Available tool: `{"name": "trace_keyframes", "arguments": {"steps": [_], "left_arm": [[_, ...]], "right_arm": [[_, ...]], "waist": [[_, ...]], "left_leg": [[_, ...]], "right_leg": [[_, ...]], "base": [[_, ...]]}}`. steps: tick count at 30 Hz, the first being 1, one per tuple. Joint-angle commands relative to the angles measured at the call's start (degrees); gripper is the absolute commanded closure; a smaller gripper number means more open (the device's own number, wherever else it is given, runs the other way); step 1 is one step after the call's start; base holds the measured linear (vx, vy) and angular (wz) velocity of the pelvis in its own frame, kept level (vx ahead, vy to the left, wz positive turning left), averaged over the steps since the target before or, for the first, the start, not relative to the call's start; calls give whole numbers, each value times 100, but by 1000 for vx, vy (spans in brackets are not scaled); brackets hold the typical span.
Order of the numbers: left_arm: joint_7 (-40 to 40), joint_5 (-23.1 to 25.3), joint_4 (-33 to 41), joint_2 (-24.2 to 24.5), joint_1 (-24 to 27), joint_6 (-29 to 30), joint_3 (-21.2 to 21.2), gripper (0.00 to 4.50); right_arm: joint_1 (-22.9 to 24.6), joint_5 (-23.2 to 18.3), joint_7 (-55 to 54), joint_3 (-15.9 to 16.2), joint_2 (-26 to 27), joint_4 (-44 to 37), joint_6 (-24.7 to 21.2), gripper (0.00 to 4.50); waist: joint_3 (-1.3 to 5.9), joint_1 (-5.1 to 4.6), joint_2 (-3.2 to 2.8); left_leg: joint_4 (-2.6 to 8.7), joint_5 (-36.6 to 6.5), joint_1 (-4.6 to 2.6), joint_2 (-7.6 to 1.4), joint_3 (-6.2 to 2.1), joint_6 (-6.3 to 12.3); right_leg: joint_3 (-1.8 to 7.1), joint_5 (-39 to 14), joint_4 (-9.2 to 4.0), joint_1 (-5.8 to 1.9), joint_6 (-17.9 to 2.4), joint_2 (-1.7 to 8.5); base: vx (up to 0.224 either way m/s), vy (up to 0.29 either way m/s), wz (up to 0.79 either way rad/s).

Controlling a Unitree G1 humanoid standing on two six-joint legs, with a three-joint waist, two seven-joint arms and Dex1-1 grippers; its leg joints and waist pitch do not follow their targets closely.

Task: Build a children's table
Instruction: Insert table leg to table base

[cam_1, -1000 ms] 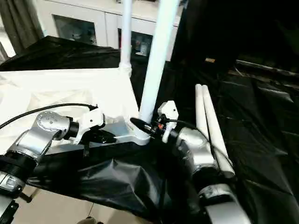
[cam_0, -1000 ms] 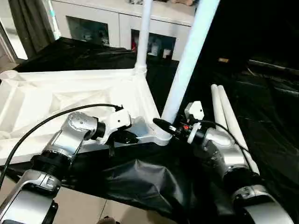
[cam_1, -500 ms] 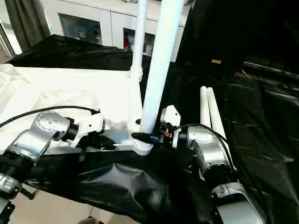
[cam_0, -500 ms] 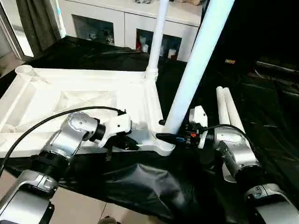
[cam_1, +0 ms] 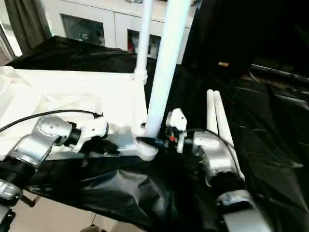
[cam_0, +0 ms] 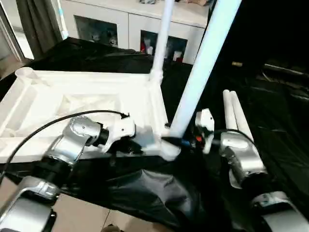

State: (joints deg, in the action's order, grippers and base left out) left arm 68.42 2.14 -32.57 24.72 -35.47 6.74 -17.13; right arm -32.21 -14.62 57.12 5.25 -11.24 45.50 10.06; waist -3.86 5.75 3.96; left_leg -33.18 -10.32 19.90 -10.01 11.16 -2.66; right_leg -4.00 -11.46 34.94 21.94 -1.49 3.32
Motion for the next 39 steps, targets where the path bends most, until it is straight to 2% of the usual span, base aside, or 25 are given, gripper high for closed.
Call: {"name": "trace_keyframes", "arguments": {"steps": [1, 4, 5, 7, 8, 10, 11, 13, 14, 16, 18, 19, 20, 21, 24, 25, 26, 28, 30, 31, 32, 34, 36, 38, 39], "left_arm": [[-420, -110, 55, -277, -261, 108, 169, 450], [-1433, 35, -303, -657, -473, 553, 360, 450], [-1817, 78, -472, -808, -573, 726, 427, 450], [-2552, 179, -902, -1122, -802, 933, 509, 450], [-2824, 208, -1062, -1238, -888, 992, 545, 450], [-2905, 217, -1109, -1272, -913, 1009, 556, 450], [-3324, 261, -1370, -1458, -1051, 1051, 603, 450], [-3696, 304, -1588, -1630, -1182, 1075, 637, 450], [-3802, 324, -1641, -1718, -1242, 1121, 634, 450], [-3762, 319, -1617, -1759, -1254, 1163, 623, 450], [-3706, 315, -1599, -1784, -1260, 1189, 605, 450], [-3685, 316, -1614, -1787, -1267, 1182, 593, 450], [-3663, 317, -1638, -1789, -1275, 1172, 580, 450], [-3651, 322, -1662, -1786, -1284, 1165, 567, 450], [-3654, 309, -1794, -1805, -1349, 1127, 550, 450], [-3632, 305, -1840, -1812, -1370, 1098, 538, 450], [-3557, 308, -1838, -1811, -1368, 1063, 512, 450], [-3381, 315, -1771, -1793, -1339, 1002, 459, 450], [-3098, 314, -1611, -1726, -1264, 856, 374, 450], [-2817, 301, -1455, -1646, -1189, 733, 298, 450], [-2781, 298, -1435, -1635, -1179, 725, 289, 450], [-2271, 281, -1140, -1395, -1031, 630, 155, 450], [-1860, 266, -933, -1179, -922, 490, 48, 450], [-1073, 162, -572, -796, -720, 178, -106, 450], [-1003, 149, -540, -763, -701, 140, -117, 450]], "right_arm": [[186, 446, -1205, -72, -2, 899, -559, 261], [-34, 473, -2485, -290, 299, 1190, -642, 261], [-115, 555, -2928, -287, 403, 1313, -645, 261], [-333, 694, -3919, -320, 657, 1646, -703, 261], [-420, 718, -4279, -340, 757, 1775, -730, 261], [-446, 725, -4384, -347, 786, 1813, -737, 261], [-579, 624, -4843, -471, 983, 2009, -782, 261], [-692, 467, -5181, -655, 1191, 2187, -850, 261], [-746, 384, -5322, -780, 1314, 2277, -899, 261], [-770, 395, -5352, -802, 1357, 2305, -905, 261], [-793, 402, -5357, -823, 1388, 2323, -909, 261], [-808, 407, -5351, -831, 1398, 2333, -911, 261], [-827, 409, -5347, -845, 1409, 2343, -917, 261], [-844, 411, -5343, -851, 1413, 2350, -927, 261], [-910, 435, -5386, -932, 1448, 2423, -940, 261], [-937, 477, -5365, -937, 1452, 2455, -934, 261], [-961, 520, -5310, -915, 1455, 2472, -929, 261], [-1004, 606, -5194, -834, 1448, 2480, -943, 261], [-1053, 676, -4947, -739, 1416, 2448, -995, 261], [-1097, 720, -4652, -664, 1370, 2403, -1050, 261], [-1102, 725, -4612, -655, 1362, 2397, -1058, 261], [-1138, 830, -3892, -446, 1190, 2289, -1176, 261], [-1126, 938, -3235, -238, 1021, 2197, -1230, 261], [-986, 1077, -1851, 154, 674, 1948, -1276, 261], [-968, 1084, -1722, 187, 642, 1922, -1283, 261]], "waist": [[220, -56, -120], [204, -118, -109], [187, -134, -98], [180, -133, -101], [158, -149, -91], [179, -149, -116], [181, -158, -124], [188, -167, -142], [171, -163, -154], [173, -183, -148], [184, -169, -158], [170, -160, -191], [164, -158, -163], [162, -149, -192], [148, -157, -174], [149, -155, -191], [142, -159, -168], [130, -162, -177], [130, -162, -174], [140, -178, -153], [153, -190, -152], [205, -156, -174], [193, -177, -165], [209, -174, -139], [231, -171, -143]], "left_leg": [[495, -2404, -146, -431, -271, -290], [487, -2662, -174, -415, -292, -328], [467, -2719, -197, -385, -301, -314], [447, -2682, -194, -366, -309, -249], [429, -2800, -242, -352, -315, -258], [454, -2939, -250, -356, -337, -256], [504, -2959, -214, -382, -346, -243], [544, -3101, -237, -396, -348, -325], [562, -3218, -222, -396, -360, -339], [601, -3266, -156, -403, -393, -353], [598, -3281, -191, -403, -371, -345], [602, -3266, -190, -399, -366, -337], [603, -3268, -192, -398, -358, -319], [597, -3281, -206, -395, -360, -320], [593, -3364, -225, -392, -364, -310], [585, -3381, -235, -384, -366, -303], [582, -3412, -242, -384, -367, -291], [569, -3454, -251, -384, -383, -280], [580, -3447, -232, -387, -396, -255], [596, -3378, -180, -391, -409, -243], [640, -3219, -86, -412, -426, -236], [662, -2851, -31, -456, -423, -237], [658, -2635, -34, -458, -351, -172], [630, -2221, -10, -459, -304, -67], [613, -1994, -5, -475, -282, 27]], "right_leg": [[368, -2922, -605, -47, -977, 659], [348, -3382, -664, -6, -783, 659], [334, -3727, -724, 38, -632, 666], [324, -3970, -778, 50, -518, 688], [281, -4141, -835, 98, -425, 671], [232, -4042, -862, 64, -337, 666], [233, -3798, -856, 33, -349, 666], [217, -3399, -828, 44, -421, 622], [218, -3274, -825, 42, -433, 644], [197, -3272, -819, -23, -401, 670], [208, -3156, -840, -1, -422, 683], [225, -3086, -842, 13, -456, 687], [229, -3126, -853, 19, -463, 693], [235, -3140, -853, 30, -471, 697], [220, -3349, -884, 50, -413, 694], [214, -3440, -901, 55, -385, 698], [202, -3545, -923, 61, -355, 701], [181, -3737, -950, 68, -312, 721], [143, -3846, -976, 39, -248, 740], [130, -3861, -964, -3, -222, 758], [133, -3711, -913, -79, -243, 776], [196, -3141, -818, -97, -402, 801], [237, -2665, -774, -78, -632, 760], [259, -2119, -703, -126, -878, 767], [271, -1786, -660, -155, -978, 761]], "base": [[0, 0, 0], [0, 0, 0], [0, 0, 0], [0, 0, 0], [0, 0, 0], [0, 0, 0], [0, 0, 0], [0, 0, 0], [0, 0, 0], [0, 0, 0], [0, 0, 0], [0, 0, 0], [0, 0, 0], [0, 0, 0], [0, 0, 0], [0, 0, 0], [0, 0, 0], [0, 0, 0], [0, 0, 0], [0, 0, 0], [0, 0, 0], [0, 0, 0], [0, 0, 0], [28, -10, 0], [63, -26, 0]]}}
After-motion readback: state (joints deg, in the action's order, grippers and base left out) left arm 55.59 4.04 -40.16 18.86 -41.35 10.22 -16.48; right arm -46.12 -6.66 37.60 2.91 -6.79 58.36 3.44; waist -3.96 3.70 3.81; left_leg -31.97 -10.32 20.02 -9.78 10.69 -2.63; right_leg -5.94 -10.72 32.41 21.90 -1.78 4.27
